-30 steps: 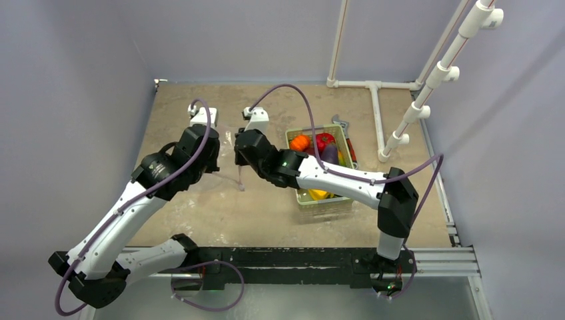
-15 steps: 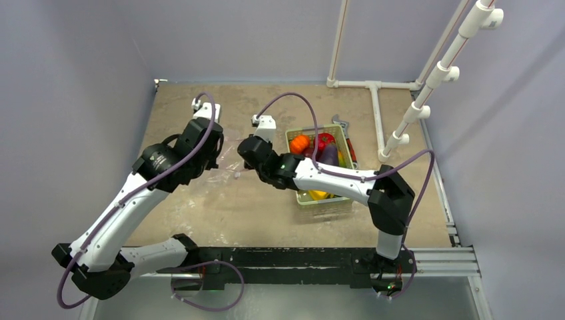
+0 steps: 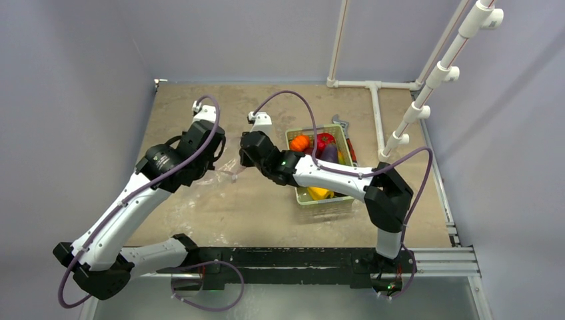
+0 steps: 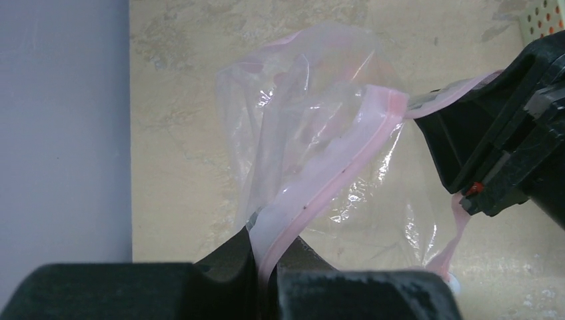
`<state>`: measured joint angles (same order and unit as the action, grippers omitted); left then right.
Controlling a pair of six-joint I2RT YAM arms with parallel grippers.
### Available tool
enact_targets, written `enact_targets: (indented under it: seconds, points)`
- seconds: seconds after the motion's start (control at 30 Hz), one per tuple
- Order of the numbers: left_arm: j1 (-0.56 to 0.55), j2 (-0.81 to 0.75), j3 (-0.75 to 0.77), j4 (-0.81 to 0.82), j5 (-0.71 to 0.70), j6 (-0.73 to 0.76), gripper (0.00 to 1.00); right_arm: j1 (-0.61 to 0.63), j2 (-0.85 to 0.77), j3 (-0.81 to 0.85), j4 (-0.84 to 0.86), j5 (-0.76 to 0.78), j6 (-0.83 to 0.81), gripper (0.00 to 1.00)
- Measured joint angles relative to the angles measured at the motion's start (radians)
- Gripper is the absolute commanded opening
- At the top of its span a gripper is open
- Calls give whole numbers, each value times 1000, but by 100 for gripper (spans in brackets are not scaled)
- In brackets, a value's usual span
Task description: Place the food in the zip-top bag and seal the zipper
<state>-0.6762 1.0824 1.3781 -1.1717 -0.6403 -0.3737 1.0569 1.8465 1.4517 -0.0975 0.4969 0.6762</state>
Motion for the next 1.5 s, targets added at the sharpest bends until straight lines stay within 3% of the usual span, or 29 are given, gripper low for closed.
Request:
enact_targets:
  seconds: [0.63, 1.03, 1.5]
  points:
    - [2, 62, -104, 44, -56, 0, 0, -16, -3, 59, 59, -264, -70, 65]
    - [2, 79, -127, 95, -71, 0, 0, -31, -154, 24, 8, -234, -84, 67]
    - [2, 80, -201, 144, -46, 0, 0, -118, -418, -167, -177, -82, -77, 76]
